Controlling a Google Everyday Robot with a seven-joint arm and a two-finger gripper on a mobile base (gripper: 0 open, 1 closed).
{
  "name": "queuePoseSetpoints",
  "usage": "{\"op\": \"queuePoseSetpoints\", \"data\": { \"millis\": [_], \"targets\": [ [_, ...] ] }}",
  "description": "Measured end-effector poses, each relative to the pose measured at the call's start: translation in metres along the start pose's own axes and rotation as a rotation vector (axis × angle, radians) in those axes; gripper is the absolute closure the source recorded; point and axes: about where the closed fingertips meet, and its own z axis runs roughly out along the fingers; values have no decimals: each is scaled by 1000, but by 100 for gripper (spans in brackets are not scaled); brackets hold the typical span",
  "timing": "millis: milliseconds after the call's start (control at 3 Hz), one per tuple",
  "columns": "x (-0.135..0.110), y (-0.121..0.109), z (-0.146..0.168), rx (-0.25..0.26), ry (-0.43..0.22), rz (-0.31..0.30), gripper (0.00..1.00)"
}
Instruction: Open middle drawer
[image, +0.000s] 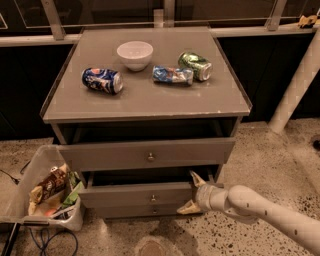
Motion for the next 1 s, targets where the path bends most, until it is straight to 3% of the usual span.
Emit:
{"op": "queuePoseSetpoints", "data": {
  "millis": [1000],
  "targets": [
    [0,0,0,0,0,0,80]
  ]
}}
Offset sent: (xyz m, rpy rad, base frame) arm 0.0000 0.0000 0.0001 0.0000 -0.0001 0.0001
